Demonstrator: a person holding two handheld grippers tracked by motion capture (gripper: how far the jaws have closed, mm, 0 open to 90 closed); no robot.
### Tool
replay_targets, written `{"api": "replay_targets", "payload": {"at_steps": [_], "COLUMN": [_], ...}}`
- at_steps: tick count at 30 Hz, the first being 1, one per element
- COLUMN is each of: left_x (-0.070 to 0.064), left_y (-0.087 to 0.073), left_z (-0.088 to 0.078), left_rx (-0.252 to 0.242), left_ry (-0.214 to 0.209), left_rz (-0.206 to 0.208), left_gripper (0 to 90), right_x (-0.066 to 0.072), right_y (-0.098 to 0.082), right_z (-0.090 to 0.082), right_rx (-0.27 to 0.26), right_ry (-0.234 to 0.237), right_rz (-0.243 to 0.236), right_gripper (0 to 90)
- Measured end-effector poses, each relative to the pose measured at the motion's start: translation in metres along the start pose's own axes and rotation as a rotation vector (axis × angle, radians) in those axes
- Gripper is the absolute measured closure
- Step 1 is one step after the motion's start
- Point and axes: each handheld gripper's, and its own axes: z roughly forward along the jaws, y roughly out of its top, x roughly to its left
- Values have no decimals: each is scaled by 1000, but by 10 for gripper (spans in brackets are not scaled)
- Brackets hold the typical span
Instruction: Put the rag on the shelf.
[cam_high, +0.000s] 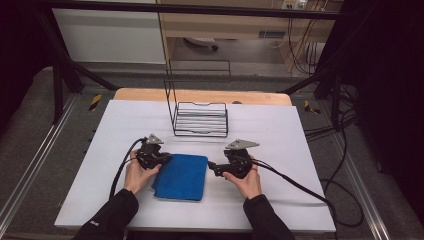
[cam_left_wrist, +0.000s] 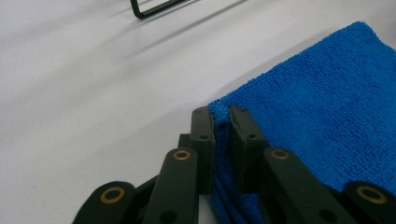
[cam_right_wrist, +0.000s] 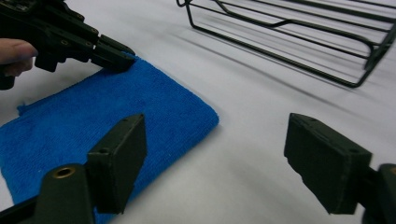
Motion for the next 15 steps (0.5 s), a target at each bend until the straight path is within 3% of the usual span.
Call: {"api": "replay_targets", "payload": {"at_steps": [2,3,8,15], "left_x": [0,0,1,2], "left_y": [0,0,0,-1], "left_z": [0,0,0,0], "left_rx": [0,0,-2,-5], "left_ry": [-1,-2,-9,-10], "left_rz": [3,4,1,2], "left_gripper": [804,804,804,804], "right_x": [4,4,5,1], "right_y": [4,4,6,4], "right_z": [15,15,47,57], "right_rx": [17,17,68,111], "right_ry": [-1,-1,-15,-34], "right_rz": [13,13,46,64], "right_gripper": [332,332,434,554]}}
